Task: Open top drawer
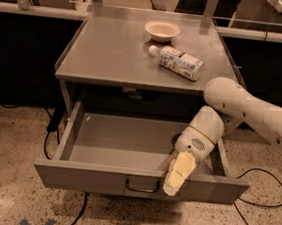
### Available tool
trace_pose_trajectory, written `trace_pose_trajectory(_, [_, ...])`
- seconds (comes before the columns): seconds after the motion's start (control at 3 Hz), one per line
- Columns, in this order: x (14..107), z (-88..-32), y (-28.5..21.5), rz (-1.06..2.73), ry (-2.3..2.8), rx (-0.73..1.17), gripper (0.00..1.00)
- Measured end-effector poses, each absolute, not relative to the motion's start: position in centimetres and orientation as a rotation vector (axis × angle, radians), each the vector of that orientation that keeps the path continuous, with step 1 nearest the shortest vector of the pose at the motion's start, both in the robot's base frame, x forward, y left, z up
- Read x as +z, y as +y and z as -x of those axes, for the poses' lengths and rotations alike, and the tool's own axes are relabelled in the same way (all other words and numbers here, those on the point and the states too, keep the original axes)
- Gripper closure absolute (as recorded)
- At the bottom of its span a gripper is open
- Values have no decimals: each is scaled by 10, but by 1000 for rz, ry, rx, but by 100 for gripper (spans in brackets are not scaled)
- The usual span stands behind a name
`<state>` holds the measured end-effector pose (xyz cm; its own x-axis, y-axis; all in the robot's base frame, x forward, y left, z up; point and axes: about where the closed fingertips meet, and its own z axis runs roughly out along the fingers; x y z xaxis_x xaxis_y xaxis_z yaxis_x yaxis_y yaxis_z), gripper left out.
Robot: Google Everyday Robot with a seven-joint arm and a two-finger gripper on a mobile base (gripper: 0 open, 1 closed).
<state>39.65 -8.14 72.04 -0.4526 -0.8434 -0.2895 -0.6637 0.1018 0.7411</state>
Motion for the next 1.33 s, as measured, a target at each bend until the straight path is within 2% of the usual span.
trace_pose_trajectory(0.67, [719,-397,-76,-1516,-2160,-1284,0])
trace_pose_trajectory(1.0, [726,-374,-80,-1453,-2147,-1313,0])
trace_pose_trajectory(1.33, [726,-375,-80,-1453,-2147,-1313,0])
